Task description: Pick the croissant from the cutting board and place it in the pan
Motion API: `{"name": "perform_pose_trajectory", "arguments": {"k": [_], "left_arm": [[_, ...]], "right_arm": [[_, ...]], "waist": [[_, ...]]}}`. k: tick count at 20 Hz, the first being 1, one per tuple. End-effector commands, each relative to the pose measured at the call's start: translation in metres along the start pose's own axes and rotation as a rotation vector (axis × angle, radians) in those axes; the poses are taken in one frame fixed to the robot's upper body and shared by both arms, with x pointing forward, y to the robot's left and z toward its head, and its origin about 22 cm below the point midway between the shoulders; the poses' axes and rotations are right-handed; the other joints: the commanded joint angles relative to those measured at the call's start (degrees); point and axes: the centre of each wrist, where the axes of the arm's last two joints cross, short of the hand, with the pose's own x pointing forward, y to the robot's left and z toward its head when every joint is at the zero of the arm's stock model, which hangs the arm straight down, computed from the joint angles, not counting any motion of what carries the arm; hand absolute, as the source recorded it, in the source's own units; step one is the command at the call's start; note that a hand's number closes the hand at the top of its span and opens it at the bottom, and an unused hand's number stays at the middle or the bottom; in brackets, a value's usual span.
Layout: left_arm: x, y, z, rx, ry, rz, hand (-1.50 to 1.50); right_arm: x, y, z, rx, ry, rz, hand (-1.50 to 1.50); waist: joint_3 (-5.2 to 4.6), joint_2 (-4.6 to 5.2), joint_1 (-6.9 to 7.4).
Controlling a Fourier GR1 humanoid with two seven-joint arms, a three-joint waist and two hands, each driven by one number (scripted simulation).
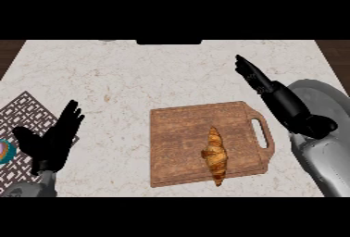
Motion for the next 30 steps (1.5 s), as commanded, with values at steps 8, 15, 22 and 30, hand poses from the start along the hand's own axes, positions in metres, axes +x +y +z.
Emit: {"name": "perform_pose_trajectory", "arguments": {"k": [8,15,22,30], "left_arm": [[0.049,-0.02,-0.004,0.0,-0.161,0.002,0.0],[0.065,-0.022,-0.009,0.003,-0.152,-0.001,0.0],[0.075,-0.023,-0.003,-0.002,-0.156,-0.004,0.0],[0.066,-0.036,0.001,-0.043,-0.168,-0.034,0.0]], "right_arm": [[-0.003,-0.025,0.032,-0.219,0.087,0.047,1.5],[0.0,-0.032,0.12,-0.206,0.051,0.314,-1.5],[0.057,-0.06,0.1,-0.061,0.016,0.5,-1.5],[0.078,-0.031,0.052,0.133,0.175,0.76,-1.5]], "waist": [[1.17,-0.71,0.46],[1.16,-0.39,0.06],[1.13,-0.33,1.29],[1.09,-0.05,2.84]]}}
